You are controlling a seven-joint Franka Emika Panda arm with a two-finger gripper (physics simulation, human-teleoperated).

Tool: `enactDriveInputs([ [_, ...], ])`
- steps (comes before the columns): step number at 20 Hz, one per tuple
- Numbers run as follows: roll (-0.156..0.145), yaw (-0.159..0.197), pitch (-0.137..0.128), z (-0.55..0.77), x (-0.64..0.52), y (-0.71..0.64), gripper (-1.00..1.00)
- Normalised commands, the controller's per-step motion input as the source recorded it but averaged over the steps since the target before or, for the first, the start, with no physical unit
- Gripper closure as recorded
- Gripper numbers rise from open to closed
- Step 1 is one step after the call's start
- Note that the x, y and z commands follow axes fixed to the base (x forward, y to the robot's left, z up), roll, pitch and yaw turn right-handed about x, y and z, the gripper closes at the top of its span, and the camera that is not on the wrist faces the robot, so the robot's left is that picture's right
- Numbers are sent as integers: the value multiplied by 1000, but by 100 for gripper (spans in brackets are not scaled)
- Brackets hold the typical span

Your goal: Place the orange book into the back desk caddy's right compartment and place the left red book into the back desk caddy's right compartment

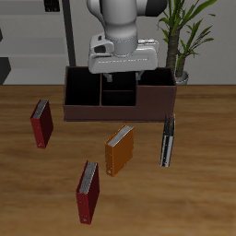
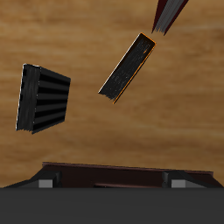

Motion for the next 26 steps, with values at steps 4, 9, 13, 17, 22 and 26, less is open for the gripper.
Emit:
enactDriveInputs([
  [4,-20,-6,-5,41,33,-83,-100],
  [9,-33,-1,-4,11,96,-144,-100],
  [13,-24,-18,-10,12,266,-181,-100],
  [17,-23,-51,-62,23,327,-129,-100],
  [22,29,-63,-3,-128,332,13,-100],
  [26,3,-38,-70,-116,376,-56,-100],
])
